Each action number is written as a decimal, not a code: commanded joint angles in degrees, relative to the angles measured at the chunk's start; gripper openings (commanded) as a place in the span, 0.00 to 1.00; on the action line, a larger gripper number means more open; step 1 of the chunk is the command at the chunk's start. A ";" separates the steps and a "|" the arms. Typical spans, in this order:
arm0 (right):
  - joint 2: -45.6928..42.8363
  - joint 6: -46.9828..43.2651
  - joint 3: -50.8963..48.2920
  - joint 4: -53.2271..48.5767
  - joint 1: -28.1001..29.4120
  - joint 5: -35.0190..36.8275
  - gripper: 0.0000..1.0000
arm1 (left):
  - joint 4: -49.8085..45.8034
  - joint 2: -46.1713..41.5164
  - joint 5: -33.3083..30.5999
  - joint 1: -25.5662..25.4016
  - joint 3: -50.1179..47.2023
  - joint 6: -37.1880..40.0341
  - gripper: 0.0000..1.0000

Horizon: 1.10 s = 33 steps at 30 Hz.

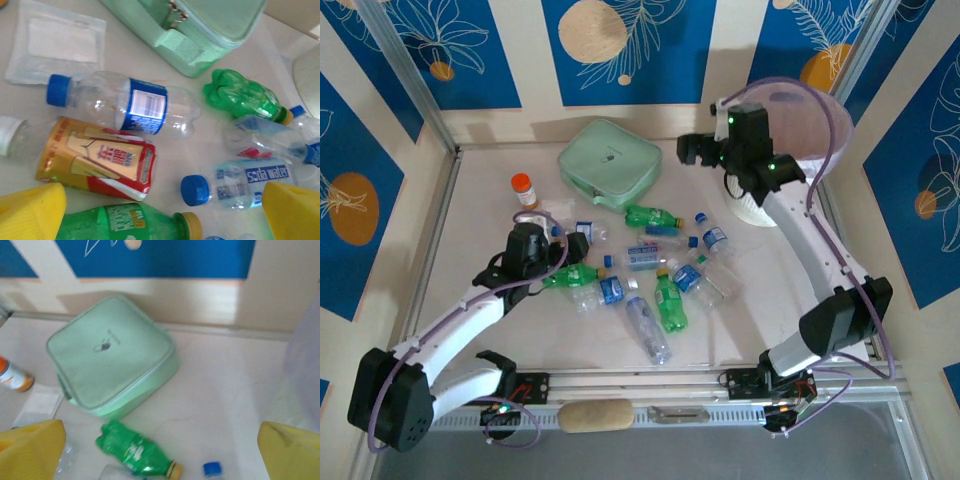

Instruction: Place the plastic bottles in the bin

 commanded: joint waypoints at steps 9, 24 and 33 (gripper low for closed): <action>-4.95 7.43 -13.31 -11.36 5.95 -3.33 0.99 | 5.79 7.84 11.84 0.26 5.46 2.57 1.00; 4.99 7.22 -14.05 -17.52 -3.14 4.50 0.91 | 7.77 15.78 18.97 -2.27 9.14 1.48 1.00; 11.69 4.43 -14.43 -16.09 -5.87 2.60 0.88 | 7.27 16.74 19.03 -2.90 9.58 1.44 1.00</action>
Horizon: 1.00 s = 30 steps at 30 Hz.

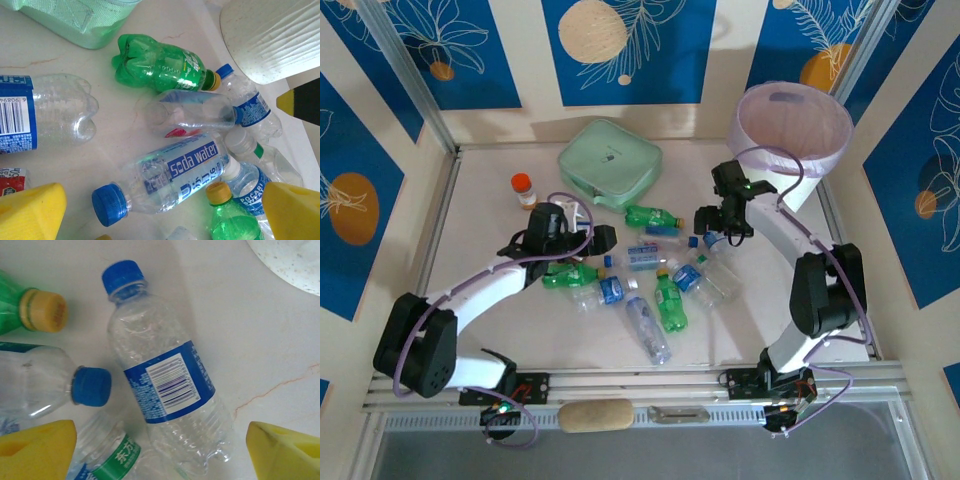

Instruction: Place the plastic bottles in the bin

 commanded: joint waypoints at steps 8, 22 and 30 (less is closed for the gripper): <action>8.64 -6.07 1.62 0.85 -0.59 0.92 0.84 | -1.11 0.83 1.47 -1.00 2.21 0.65 1.00; 13.84 -10.67 1.87 3.15 -0.19 2.31 0.75 | -2.69 0.73 0.47 -1.27 3.37 1.31 1.00; 14.81 -12.48 2.90 4.22 0.82 4.67 0.72 | -3.46 0.19 -0.54 -1.27 3.53 1.57 1.00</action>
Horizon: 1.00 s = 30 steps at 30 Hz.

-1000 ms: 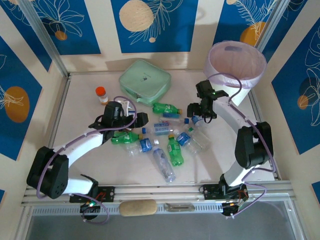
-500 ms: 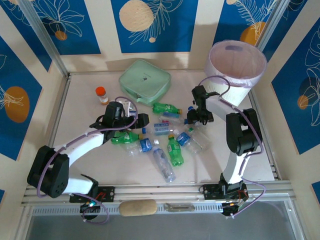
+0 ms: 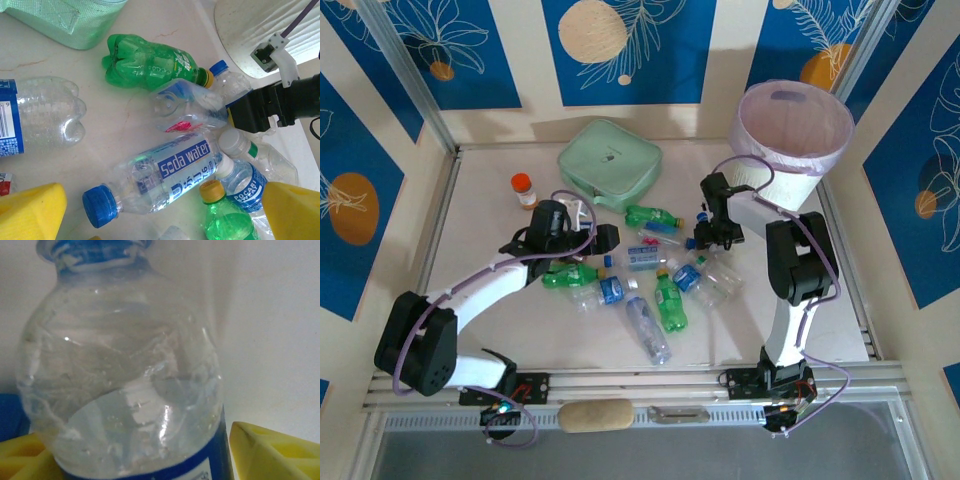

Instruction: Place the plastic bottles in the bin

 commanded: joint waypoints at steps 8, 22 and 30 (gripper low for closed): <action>-0.54 -2.60 2.85 0.37 1.76 1.17 0.55 | -1.80 -1.54 -2.78 -0.48 0.45 0.92 1.00; -13.30 -2.50 6.95 0.82 3.66 -6.64 0.50 | 1.87 -6.05 -10.11 2.20 -4.68 -2.13 1.00; -21.29 0.26 9.91 4.57 2.53 -18.42 0.48 | 4.23 -10.76 -10.75 7.23 -11.29 -8.01 1.00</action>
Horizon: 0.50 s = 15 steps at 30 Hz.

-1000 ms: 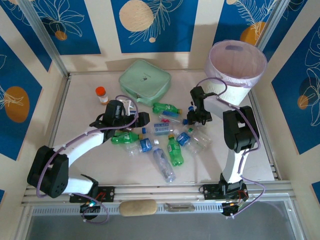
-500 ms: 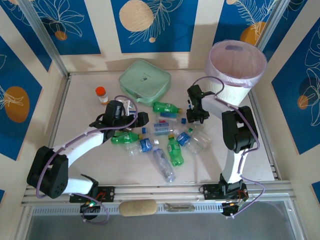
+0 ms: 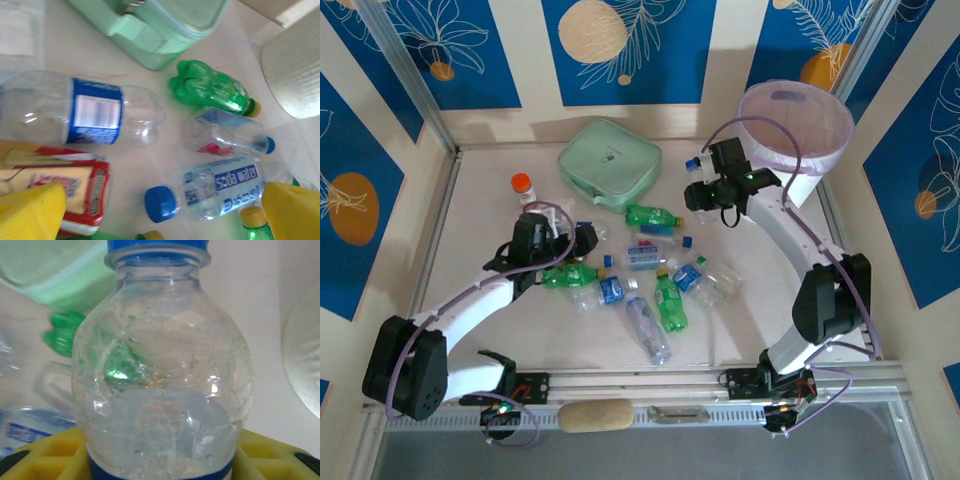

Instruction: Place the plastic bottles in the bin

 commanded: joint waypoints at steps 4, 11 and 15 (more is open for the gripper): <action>-6.70 3.36 3.75 3.99 -1.52 -11.08 0.47 | 1.53 -4.60 -3.53 2.18 -3.27 -3.46 1.00; -12.73 11.13 4.53 11.00 -9.31 -19.67 0.47 | 2.25 -5.49 -4.20 2.57 -3.76 -3.11 1.00; -14.65 13.59 5.44 12.75 -12.99 -14.90 0.47 | 2.58 -5.32 -3.25 2.58 -3.93 -2.83 1.00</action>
